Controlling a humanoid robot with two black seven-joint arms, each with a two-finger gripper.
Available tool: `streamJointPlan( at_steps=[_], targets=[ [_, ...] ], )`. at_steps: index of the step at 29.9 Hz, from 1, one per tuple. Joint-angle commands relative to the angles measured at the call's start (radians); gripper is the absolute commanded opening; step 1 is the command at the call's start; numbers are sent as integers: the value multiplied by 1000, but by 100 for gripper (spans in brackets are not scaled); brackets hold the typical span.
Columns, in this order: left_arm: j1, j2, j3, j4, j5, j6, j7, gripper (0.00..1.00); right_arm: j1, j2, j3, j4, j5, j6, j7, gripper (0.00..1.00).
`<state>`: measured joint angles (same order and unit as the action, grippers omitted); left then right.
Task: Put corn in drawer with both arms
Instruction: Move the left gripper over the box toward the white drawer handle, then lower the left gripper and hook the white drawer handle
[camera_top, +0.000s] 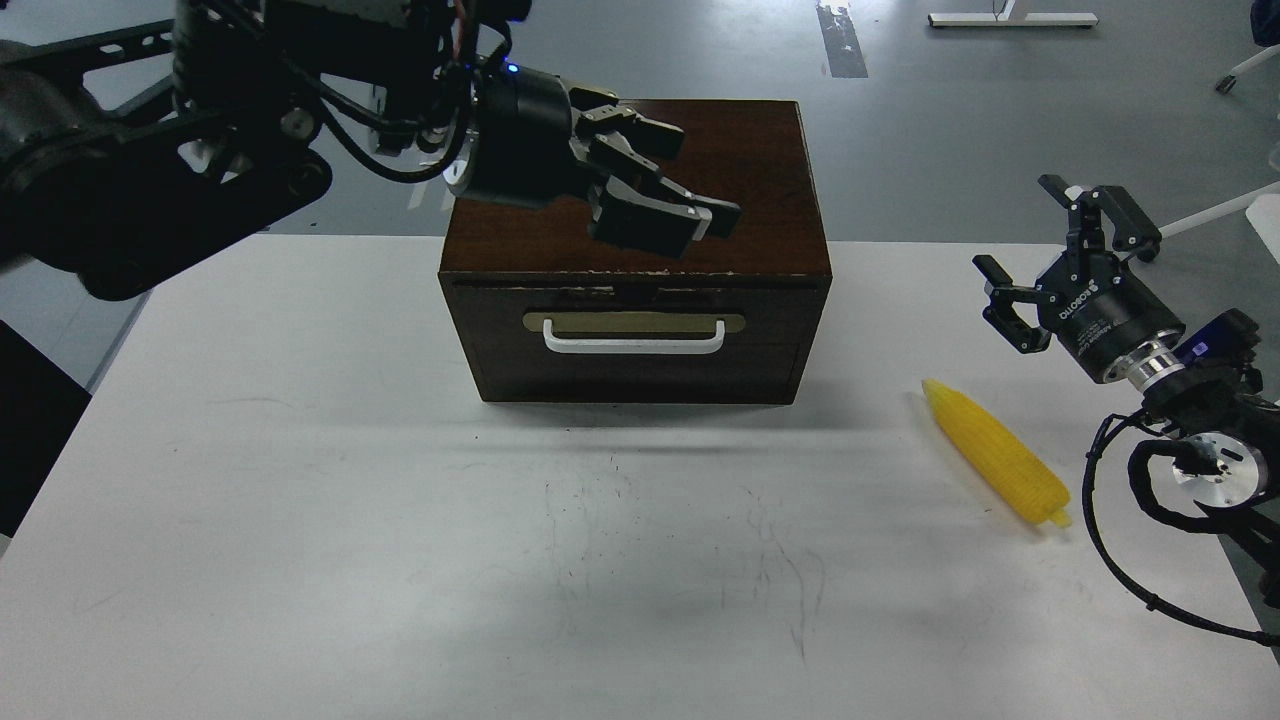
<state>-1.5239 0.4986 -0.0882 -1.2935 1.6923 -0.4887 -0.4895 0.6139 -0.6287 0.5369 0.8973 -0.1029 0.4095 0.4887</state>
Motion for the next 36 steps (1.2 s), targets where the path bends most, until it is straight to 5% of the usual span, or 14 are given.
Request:
streamJointPlan(
  at_steps=[1, 36],
  targets=[
    [-48, -66, 114, 28, 64, 0, 1, 99, -5, 0, 0, 0, 0, 0, 0, 100],
    [16, -206, 281, 118, 314, 0, 1, 99, -14, -3, 2, 2, 0, -1, 0, 100]
  ],
)
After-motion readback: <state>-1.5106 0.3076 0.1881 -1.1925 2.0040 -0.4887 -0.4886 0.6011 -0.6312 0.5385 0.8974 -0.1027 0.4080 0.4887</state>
